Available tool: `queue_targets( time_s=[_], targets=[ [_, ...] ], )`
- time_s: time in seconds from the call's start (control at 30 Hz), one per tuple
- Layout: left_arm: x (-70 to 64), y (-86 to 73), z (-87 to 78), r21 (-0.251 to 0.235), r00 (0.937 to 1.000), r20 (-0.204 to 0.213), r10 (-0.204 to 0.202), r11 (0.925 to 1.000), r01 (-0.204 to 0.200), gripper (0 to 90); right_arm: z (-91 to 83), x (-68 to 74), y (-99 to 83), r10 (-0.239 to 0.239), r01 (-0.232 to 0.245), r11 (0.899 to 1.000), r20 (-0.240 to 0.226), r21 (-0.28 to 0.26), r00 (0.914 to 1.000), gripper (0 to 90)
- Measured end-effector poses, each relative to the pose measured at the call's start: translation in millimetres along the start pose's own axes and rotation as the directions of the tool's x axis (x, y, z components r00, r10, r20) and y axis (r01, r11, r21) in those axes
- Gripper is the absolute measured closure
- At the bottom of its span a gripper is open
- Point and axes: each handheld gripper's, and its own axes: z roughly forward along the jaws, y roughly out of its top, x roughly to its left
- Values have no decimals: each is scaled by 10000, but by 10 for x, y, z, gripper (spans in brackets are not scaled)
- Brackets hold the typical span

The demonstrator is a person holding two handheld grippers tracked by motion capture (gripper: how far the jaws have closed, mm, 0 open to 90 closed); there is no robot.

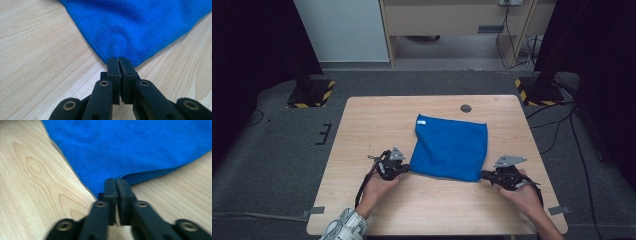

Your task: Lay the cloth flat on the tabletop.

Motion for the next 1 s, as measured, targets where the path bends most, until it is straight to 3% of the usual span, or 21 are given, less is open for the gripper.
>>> queue_targets(
  time_s=[0.23,0.27,0.43,0.53,0.67,0.7,0.8,0.83,0.93,1.0],
  targets=[
    [-38,-35,-68,-47,9999,95,60,10000,-59,876,41,41,104,-230,231,9997,-193,61,9995,900],
    [-53,-42,-88,-67,9999,132,79,9999,-78,876,47,67,230,-287,283,9995,-314,-152,9991,900],
    [-90,-93,-120,67,9996,157,227,9997,-228,875,109,114,430,-628,629,9980,-240,45,9977,900],
    [-89,-94,-110,125,9991,309,285,9995,-289,875,13,117,338,-623,623,9980,-65,-42,9980,820],
    [-124,-115,-91,370,9985,343,422,9984,-434,874,-109,45,162,-143,148,9997,289,-193,9995,650],
    [-124,-115,-91,370,9985,343,422,9984,-434,874,-109,45,162,-143,148,9997,289,-193,9995,650],
    [-146,-138,-110,370,9985,311,461,9982,-472,874,-122,-33,32,143,-143,9999,663,-1,9977,486],
    [-143,-139,-115,354,9985,317,452,9983,-463,873,-102,-77,-40,400,-413,9989,574,213,9975,411],
    [-127,-141,-119,313,9987,329,398,9987,-409,873,-78,-94,-78,610,-634,9972,559,406,9966,428],
    [-125,-143,-113,308,9987,336,376,9988,-387,873,-37,-95,-79,577,-596,9966,357,569,9977,497]
  ],
)
